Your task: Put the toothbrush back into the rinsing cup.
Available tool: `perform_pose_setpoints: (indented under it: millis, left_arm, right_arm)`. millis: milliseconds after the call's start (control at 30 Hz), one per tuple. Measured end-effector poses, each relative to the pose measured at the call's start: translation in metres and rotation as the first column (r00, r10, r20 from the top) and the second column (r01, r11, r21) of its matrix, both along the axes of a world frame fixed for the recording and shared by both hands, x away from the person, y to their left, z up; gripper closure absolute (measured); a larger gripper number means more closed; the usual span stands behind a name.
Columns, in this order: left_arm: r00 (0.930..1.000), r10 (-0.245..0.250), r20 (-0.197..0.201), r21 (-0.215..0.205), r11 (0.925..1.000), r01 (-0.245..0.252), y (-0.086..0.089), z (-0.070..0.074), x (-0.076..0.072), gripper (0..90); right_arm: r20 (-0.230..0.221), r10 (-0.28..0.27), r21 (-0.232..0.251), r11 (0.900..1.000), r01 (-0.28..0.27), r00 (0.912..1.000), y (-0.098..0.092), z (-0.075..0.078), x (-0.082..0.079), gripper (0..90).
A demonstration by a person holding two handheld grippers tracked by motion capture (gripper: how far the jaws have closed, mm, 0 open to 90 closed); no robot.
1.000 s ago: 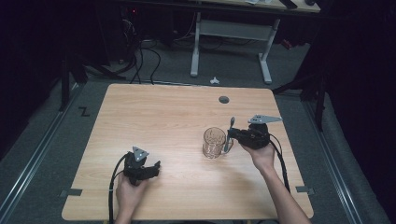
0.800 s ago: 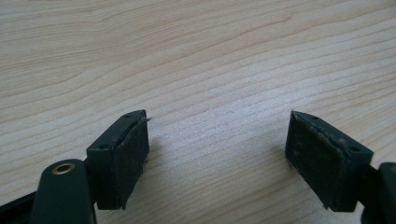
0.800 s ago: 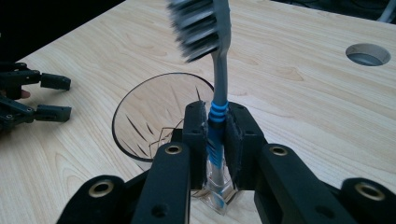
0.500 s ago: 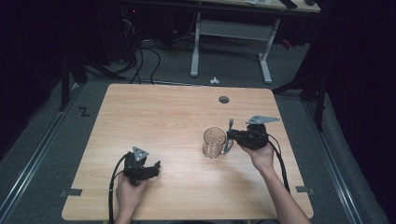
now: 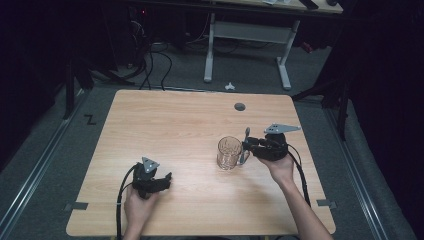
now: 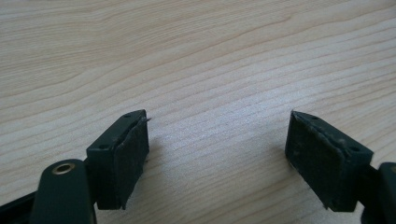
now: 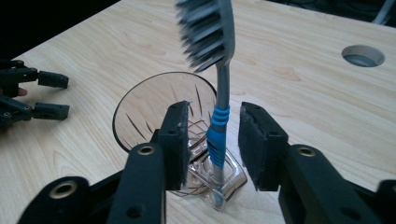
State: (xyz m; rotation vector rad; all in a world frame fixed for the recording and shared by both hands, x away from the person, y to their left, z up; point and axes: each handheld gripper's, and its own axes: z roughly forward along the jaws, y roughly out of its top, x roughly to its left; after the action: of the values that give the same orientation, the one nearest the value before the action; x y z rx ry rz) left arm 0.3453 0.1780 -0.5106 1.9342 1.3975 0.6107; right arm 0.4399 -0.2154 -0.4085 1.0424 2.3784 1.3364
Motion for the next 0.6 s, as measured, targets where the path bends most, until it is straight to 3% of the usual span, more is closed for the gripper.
perform_pose_setpoints:
  millis: [600]
  left_arm:
    - [1.0000, 0.000, 0.000, 0.000, 1.0000, 0.000, 0.000, 0.000, 0.000, 22.1]
  right_arm:
    - [0.038, -0.041, 0.025, 0.999, 0.041, 0.9984, -0.015, 0.008, -0.006, 57.9]
